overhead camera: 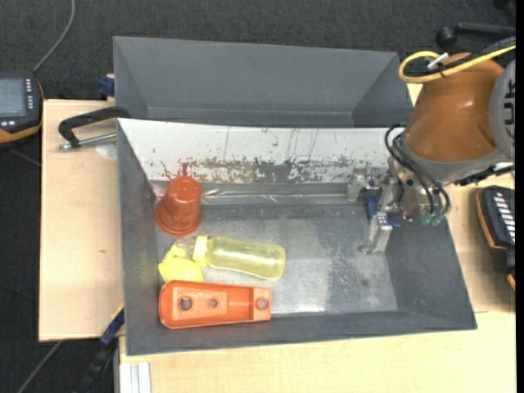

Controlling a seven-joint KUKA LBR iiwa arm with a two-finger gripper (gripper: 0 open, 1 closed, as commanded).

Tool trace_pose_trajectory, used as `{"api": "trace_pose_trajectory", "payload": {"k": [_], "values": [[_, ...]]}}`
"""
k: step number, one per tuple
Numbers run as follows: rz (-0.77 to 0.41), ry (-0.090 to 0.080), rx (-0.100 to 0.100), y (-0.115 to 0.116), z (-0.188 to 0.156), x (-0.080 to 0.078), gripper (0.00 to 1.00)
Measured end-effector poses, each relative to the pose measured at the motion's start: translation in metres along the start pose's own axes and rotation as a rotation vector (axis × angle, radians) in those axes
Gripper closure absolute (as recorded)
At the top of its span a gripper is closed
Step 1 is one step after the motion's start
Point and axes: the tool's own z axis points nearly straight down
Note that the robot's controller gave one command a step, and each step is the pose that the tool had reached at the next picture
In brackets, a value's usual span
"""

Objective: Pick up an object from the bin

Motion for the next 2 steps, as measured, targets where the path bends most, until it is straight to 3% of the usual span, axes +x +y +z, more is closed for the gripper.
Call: {"api": "trace_pose_trajectory", "payload": {"k": [1, 2], "values": [[-0.001, -0.008, 0.001, 0.0, -0.005, -0.002, 0.0], [-0.035, -0.011, 0.001, 0.021, 0.046, 0.003, 0.0]]}}
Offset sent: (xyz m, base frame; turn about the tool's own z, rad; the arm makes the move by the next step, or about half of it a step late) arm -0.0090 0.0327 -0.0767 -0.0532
